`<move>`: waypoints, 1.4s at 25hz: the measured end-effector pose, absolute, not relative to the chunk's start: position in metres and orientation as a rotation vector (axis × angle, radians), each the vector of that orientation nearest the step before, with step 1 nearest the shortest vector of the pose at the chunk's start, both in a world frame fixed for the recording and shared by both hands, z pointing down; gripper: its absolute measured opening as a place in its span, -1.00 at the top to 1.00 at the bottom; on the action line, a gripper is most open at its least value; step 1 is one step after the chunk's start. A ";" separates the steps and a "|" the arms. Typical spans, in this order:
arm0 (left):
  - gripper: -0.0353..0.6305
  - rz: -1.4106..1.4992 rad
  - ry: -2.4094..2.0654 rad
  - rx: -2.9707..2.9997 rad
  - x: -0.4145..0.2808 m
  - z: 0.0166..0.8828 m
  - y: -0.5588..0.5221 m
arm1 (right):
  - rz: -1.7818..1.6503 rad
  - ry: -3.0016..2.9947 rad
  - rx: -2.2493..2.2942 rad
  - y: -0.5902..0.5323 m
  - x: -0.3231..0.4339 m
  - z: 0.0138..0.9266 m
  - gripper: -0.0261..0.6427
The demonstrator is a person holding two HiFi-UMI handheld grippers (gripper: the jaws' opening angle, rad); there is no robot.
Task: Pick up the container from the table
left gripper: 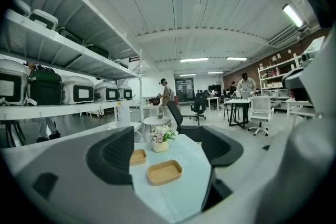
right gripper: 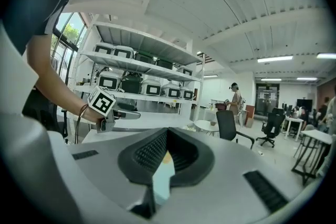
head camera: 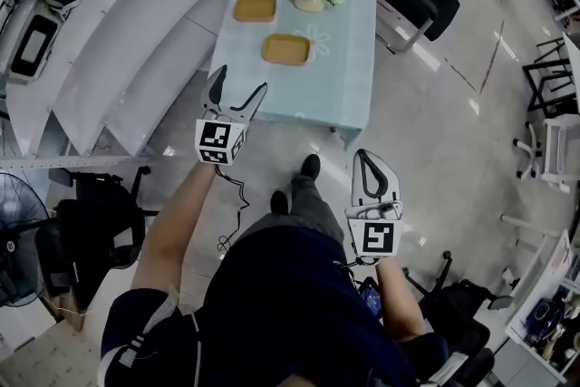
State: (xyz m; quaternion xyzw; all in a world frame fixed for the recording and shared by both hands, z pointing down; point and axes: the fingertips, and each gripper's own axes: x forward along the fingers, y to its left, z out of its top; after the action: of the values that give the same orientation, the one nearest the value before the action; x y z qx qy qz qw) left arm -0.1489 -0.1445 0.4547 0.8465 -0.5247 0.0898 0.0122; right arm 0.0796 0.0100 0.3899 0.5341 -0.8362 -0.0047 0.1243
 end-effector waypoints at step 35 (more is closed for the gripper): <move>-0.12 0.690 -1.382 2.398 -0.156 0.733 -0.334 | 0.145 -2.410 1.451 -0.177 0.048 0.468 0.92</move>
State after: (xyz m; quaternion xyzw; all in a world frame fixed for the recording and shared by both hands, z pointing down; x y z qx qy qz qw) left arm -0.1555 -0.3336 0.7330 0.8319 -0.4794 0.2395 0.1441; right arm 0.0477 -0.1768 0.4676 0.5083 -0.8444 0.0506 0.1616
